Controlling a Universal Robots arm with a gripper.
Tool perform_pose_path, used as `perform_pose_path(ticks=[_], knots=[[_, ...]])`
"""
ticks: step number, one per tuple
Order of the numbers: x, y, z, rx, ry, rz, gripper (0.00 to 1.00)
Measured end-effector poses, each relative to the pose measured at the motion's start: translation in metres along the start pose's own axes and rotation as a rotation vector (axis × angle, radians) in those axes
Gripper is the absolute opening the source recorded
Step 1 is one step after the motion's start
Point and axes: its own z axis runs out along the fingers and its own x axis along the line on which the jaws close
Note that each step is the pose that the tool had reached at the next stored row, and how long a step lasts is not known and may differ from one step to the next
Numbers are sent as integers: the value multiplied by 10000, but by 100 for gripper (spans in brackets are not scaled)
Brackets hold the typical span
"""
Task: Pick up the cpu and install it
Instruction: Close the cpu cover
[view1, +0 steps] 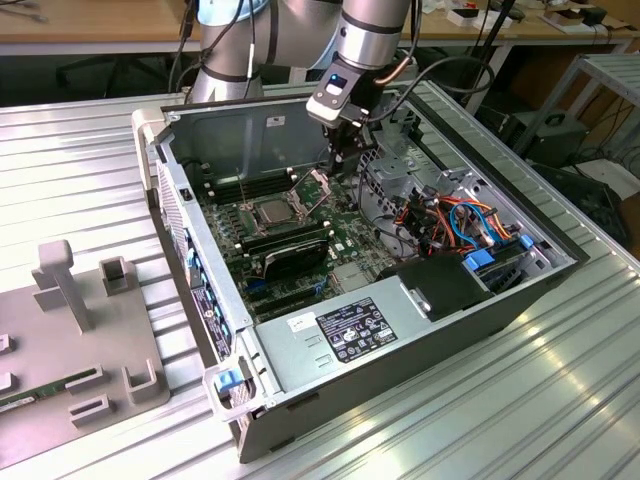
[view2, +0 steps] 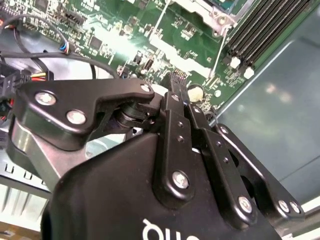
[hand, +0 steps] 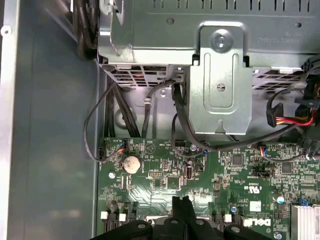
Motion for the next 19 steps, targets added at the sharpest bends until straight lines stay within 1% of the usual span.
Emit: perform_pose_path(ticks=[2, 4, 7, 8, 13, 17, 19], knots=[[-1, 1, 0, 0, -2, 2, 11], [0, 9, 23, -1, -1, 0, 11], [3, 32, 87, -1, -1, 1, 11], [4, 33, 118, -1, -1, 2, 11], [8, 32, 212, -1, 0, 0, 11], [10, 32, 258, -1, 0, 1, 11], [10, 32, 265, -1, -2, 1, 11]])
